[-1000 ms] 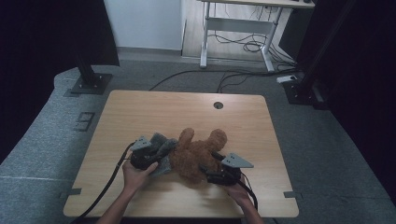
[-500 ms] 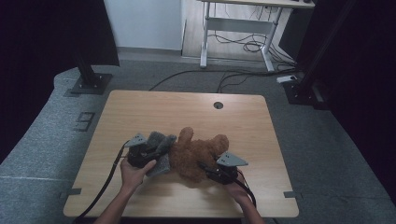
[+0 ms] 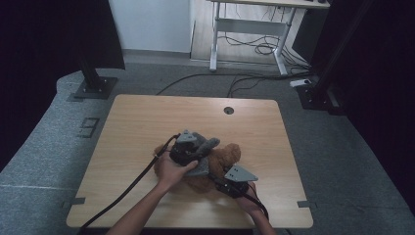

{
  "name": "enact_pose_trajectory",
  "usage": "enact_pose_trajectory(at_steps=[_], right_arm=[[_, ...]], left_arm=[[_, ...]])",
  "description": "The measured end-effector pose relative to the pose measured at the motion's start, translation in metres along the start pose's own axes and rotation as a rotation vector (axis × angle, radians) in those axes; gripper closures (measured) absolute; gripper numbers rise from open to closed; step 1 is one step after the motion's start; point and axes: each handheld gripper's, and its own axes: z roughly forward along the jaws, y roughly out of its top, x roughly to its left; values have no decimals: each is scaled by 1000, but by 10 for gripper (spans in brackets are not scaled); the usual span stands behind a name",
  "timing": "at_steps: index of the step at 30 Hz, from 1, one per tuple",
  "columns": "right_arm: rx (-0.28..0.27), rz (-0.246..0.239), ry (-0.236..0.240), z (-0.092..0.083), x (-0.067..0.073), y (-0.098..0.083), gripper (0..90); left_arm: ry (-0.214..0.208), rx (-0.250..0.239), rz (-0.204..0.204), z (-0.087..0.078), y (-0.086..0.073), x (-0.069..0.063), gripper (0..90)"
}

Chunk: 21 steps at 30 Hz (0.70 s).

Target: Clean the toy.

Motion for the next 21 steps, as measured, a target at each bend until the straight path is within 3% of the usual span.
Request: enact_pose_trajectory(at_steps=[6,9,12,16,21], right_arm=[[7,-13,-2,0,0,-3,595],[13,-31,1,-1,2,-3,600],[18,-32,5,-1,2,-3,599],[18,-17,7,-1,1,-3,600],[16,-10,20,-1,1,-3,599]], left_arm=[[58,25,65,-9,-4,-2,754],[95,18,78,-21,-12,7,750],[77,-10,21,-36,-19,24,754],[128,-39,-18,-58,-31,46,753],[130,-83,-113,-75,-54,75,752]])
